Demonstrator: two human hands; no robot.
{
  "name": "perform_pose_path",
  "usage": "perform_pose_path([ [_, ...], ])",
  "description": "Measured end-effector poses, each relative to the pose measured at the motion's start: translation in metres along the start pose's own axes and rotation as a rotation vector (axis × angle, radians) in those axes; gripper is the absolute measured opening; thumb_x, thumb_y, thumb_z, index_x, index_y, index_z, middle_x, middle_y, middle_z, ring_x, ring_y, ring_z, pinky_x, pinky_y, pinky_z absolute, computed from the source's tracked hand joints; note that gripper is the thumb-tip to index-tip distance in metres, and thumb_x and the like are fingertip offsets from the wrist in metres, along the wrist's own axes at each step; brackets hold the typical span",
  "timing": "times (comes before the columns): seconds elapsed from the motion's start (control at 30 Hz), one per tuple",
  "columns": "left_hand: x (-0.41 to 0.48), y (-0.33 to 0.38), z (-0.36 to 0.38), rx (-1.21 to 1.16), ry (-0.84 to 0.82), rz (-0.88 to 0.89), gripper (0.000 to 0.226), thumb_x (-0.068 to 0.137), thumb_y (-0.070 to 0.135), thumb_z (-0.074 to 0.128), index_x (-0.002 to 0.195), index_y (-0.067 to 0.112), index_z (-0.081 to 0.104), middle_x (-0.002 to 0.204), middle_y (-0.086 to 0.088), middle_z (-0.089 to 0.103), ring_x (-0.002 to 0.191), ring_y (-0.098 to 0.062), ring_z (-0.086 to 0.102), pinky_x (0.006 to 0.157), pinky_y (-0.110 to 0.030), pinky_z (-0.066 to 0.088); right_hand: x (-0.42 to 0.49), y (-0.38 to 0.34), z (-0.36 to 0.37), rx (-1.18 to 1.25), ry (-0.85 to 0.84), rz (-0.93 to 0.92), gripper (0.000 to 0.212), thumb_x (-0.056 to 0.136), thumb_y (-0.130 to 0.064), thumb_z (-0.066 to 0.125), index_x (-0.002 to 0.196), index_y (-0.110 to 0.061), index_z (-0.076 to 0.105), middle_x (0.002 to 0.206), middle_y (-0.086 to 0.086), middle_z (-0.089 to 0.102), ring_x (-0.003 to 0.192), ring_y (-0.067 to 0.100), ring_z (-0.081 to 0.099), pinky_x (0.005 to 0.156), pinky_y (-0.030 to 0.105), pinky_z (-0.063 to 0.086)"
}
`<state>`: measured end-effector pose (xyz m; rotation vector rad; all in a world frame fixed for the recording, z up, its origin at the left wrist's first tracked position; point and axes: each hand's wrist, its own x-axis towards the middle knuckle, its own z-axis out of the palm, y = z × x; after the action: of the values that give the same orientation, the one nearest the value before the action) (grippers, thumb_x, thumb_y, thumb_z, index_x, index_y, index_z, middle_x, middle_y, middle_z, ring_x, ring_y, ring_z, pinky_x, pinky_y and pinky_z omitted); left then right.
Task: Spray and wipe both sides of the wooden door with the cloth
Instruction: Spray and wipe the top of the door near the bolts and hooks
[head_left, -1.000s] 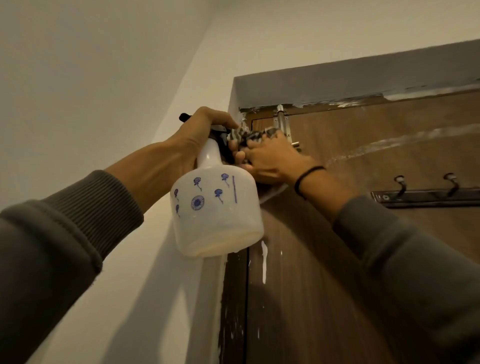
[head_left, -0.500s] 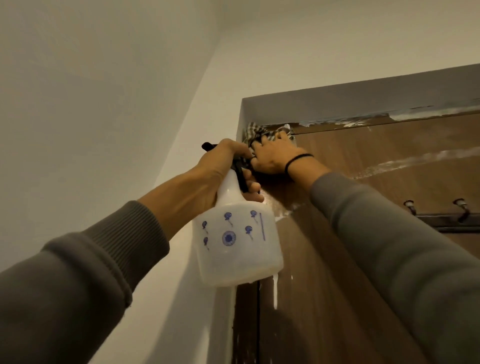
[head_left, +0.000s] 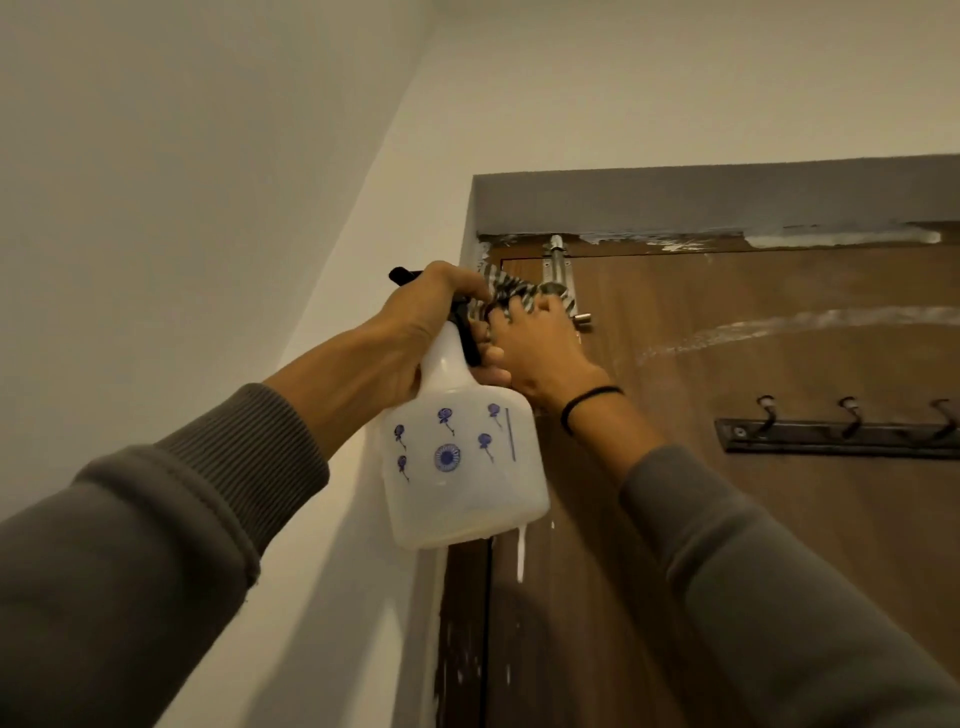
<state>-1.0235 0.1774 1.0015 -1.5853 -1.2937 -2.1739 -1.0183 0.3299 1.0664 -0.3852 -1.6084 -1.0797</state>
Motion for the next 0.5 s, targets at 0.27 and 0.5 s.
perform_pose_path([
  [0.27,-0.02,0.006,-0.005,0.099,-0.055,-0.1,0.025,0.091,0.023,0.062,0.076,0.003,0.059,0.062,-0.012,0.06,0.055,-0.027,0.064,0.04,-0.027,0.054,-0.083,0.036,-0.035,0.199,-0.128,-0.233,0.021,0.101,-0.022,0.047,0.115,-0.011,0.058,0.114,0.005,0.064,0.097,0.022,0.061,0.102,0.04,0.045],
  [0.5,-0.013,0.011,0.006,0.147,-0.125,-0.118,0.03,0.089,0.027,0.063,0.068,0.007,0.059,0.067,-0.014,0.067,0.062,-0.029,0.072,0.045,-0.026,0.056,-0.121,0.102,-0.044,0.379,0.07,-0.025,0.03,0.097,-0.016,0.046,0.121,-0.004,0.06,0.112,0.013,0.067,0.089,0.019,0.055,0.096,0.038,0.045],
])
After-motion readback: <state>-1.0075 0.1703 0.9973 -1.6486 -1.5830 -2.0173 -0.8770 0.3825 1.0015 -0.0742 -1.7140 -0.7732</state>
